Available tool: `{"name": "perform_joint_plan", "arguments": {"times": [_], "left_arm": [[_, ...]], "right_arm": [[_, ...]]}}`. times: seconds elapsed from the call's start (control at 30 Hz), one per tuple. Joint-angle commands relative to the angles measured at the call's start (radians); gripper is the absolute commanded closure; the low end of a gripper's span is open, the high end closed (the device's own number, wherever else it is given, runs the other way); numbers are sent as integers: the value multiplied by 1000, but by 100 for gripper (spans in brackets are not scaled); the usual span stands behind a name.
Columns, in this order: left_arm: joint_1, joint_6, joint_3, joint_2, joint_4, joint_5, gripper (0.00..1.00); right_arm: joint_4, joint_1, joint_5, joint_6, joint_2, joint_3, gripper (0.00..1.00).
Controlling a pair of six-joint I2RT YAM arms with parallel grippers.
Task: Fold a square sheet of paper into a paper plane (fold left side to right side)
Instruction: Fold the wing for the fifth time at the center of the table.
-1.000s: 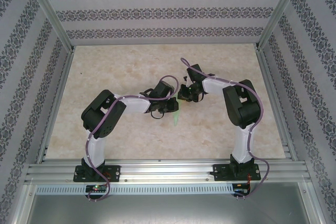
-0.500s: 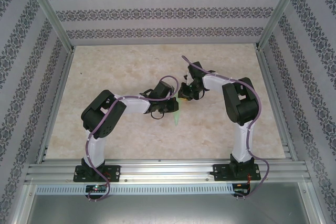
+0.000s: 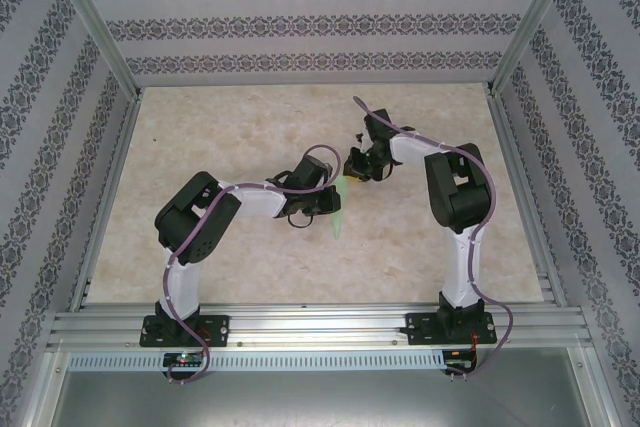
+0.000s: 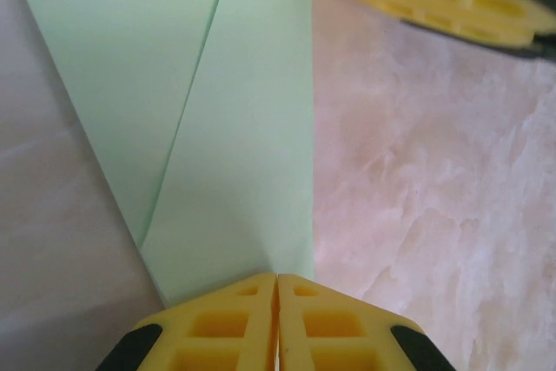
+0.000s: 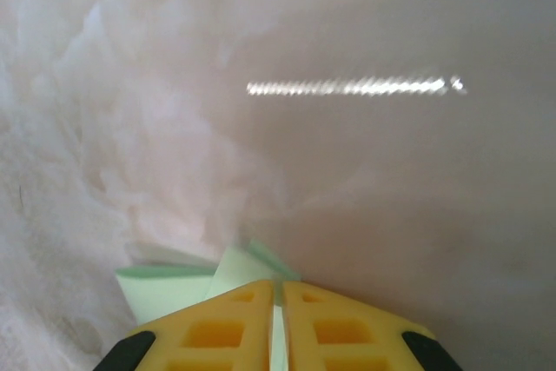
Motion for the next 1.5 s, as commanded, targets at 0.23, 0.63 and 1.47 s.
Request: {"name": "perform_joint_plan", "arguments": {"times": [0.23,0.63,1.47], "left_arm": [[-24,6,-77,82,-194,-31,89],[-25,-20,-93,50,-147,2,89],[-25,-50,-85,-1,-104,59,89]], "right_arm": [[18,-35,92,-19,42,85,87],[214,-23,-50,59,-351,-362,87],[571,264,-53,330,-550,-809,87]]}}
